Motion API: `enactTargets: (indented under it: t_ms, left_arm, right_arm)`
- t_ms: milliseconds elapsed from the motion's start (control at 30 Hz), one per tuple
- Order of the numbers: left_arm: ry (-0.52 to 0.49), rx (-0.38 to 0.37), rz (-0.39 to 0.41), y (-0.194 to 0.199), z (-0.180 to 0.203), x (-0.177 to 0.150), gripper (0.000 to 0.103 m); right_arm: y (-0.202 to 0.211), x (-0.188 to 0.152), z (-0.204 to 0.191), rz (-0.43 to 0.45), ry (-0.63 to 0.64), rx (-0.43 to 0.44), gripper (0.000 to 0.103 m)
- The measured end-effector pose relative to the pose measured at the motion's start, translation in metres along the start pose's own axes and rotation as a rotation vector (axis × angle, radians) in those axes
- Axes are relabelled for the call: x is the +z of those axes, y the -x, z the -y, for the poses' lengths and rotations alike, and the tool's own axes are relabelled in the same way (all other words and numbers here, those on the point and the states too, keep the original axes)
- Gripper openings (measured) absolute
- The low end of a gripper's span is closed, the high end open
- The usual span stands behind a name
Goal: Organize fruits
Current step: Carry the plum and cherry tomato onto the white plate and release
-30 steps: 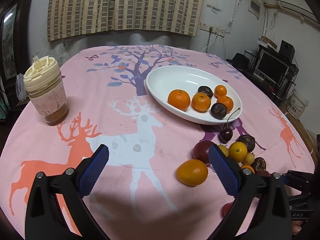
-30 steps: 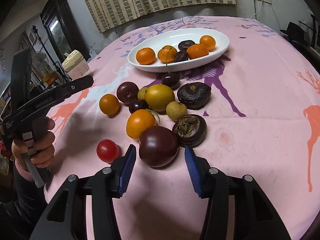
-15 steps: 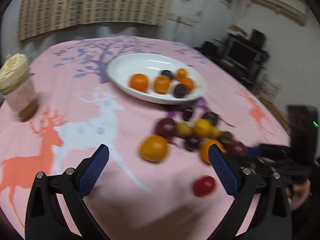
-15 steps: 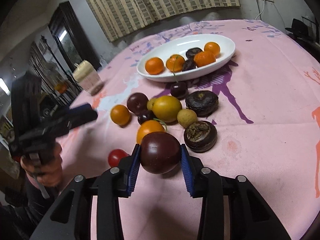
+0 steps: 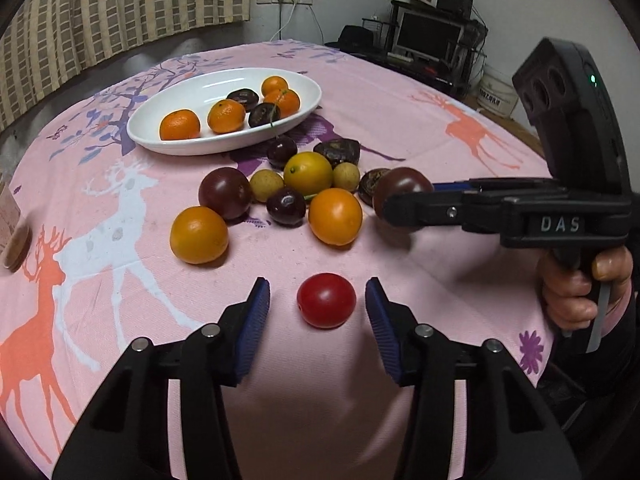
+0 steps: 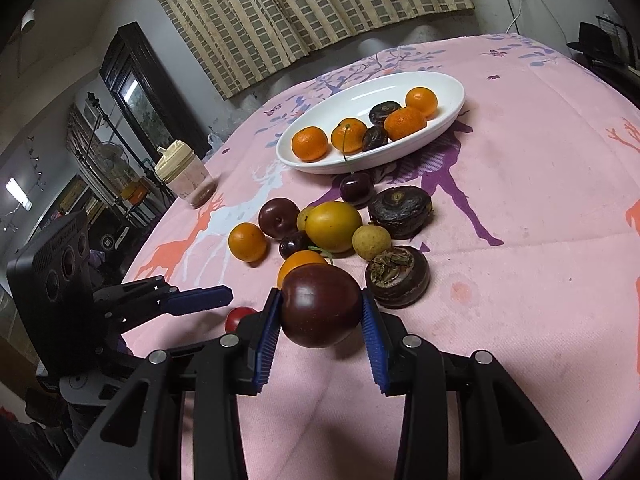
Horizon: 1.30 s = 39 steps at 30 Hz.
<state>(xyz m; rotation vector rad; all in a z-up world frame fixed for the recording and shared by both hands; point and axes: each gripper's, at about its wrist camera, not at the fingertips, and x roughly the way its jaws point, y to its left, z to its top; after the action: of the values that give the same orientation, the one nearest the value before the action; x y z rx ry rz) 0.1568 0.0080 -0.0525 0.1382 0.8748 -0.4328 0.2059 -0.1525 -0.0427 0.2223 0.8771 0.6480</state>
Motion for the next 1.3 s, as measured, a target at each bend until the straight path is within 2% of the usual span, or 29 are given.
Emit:
enactTargets:
  t_ms: [100,167,367,500,567,667,767,900,967,1033,1067,1133,1233,1300]
  left_arm:
    - [-0.026,0.012,-0.028,-0.006,0.004,0.000,0.044]
    - [-0.039,0.011,-0.052,-0.010,0.006,0.000,0.032]
    - [-0.043,0.015,-0.063,-0.013,0.007,0.000,0.031]
    - [-0.013,0.005,-0.018,-0.003,-0.001,0.012,0.031]
    - [0.007,0.012,0.044,0.008,-0.011,0.029,0.031]
    - [0.081,0.020,0.123,0.017,-0.036,0.071,0.031]
    - [0.153,0.066,0.151,0.003,-0.062,0.112,0.031]
    - [0.230,0.125,0.116,-0.039,-0.096,0.154,0.031]
    - [0.271,0.138,0.096,-0.059,-0.111,0.166,0.031]
    - [0.296,0.149,0.075,-0.072,-0.120,0.170,0.031]
    - [0.305,0.160,0.064,-0.076,-0.122,0.170,0.034]
    - [0.309,0.190,0.067,-0.074,-0.124,0.165,0.076]
    - [0.323,0.218,0.147,-0.051,-0.126,0.158,0.092]
    - [0.350,0.213,0.168,-0.040,-0.131,0.152,0.095]
  right_arm:
    - [0.000,0.000,0.000,0.004,0.003,0.001,0.039]
    - [0.000,-0.001,0.000,0.006,0.005,0.002,0.039]
    - [0.001,-0.001,0.000,0.011,0.002,0.008,0.039]
    - [0.006,0.000,-0.003,0.029,0.029,0.026,0.039]
    - [0.006,0.007,-0.003,0.023,0.046,0.045,0.039]
    - [0.007,0.034,-0.001,0.056,0.061,0.004,0.039]
    - [-0.001,0.075,0.006,0.118,0.062,-0.031,0.039]
    - [-0.034,0.133,0.026,0.138,0.031,-0.096,0.040]
    - [-0.050,0.150,0.033,0.141,0.038,-0.136,0.040]
    - [-0.066,0.162,0.039,0.128,0.036,-0.138,0.041]
    - [-0.073,0.164,0.041,0.124,0.036,-0.138,0.042]
    - [-0.078,0.163,0.045,0.100,0.040,-0.147,0.047]
    - [-0.066,0.157,0.045,0.104,0.056,-0.124,0.052]
    - [-0.057,0.153,0.045,0.116,0.051,-0.116,0.055]
